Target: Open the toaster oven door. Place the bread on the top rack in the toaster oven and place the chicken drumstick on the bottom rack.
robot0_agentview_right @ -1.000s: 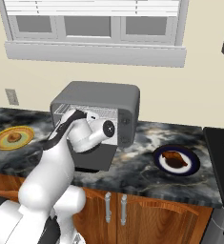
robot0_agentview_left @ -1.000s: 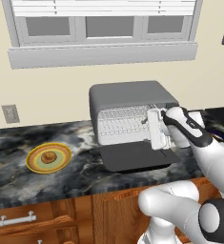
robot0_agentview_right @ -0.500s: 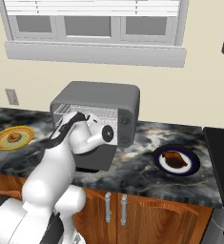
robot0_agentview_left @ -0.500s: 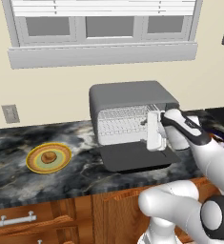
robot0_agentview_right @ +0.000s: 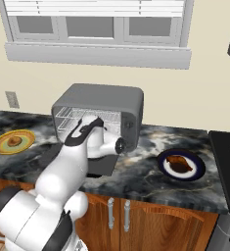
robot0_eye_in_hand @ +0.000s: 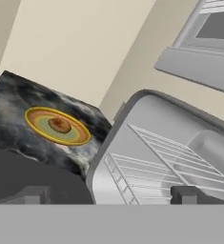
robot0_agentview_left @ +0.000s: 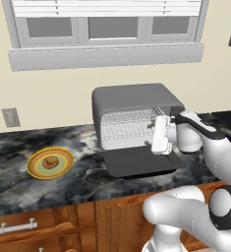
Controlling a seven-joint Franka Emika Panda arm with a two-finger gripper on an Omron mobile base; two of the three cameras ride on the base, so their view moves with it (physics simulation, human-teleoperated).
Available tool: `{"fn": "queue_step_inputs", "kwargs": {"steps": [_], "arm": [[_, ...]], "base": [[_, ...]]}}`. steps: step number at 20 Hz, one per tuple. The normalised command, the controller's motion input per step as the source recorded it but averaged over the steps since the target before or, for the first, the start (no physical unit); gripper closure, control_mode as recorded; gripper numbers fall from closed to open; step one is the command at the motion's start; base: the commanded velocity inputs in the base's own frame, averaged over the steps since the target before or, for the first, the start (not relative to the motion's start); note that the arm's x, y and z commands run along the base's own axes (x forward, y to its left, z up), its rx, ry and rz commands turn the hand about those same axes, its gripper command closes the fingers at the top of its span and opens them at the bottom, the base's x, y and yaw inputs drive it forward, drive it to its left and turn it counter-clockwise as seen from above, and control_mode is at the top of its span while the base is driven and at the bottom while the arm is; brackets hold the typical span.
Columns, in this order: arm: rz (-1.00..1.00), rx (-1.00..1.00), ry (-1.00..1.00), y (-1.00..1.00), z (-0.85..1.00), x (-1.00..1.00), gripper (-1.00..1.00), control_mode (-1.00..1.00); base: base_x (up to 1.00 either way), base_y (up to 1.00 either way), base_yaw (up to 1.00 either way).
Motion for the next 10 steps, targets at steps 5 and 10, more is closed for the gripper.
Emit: {"fn": "queue_step_inputs", "kwargs": {"steps": [5,10], "arm": [[-0.04,0.02,0.00,-0.02,-0.02,0.05,-1.00,-1.00],[-0.05,0.00,0.02,-0.02,0.00,0.17,-1.00,-1.00]], "base": [[0.00,0.00,0.00],[0.00,0.00,0.00]]}}
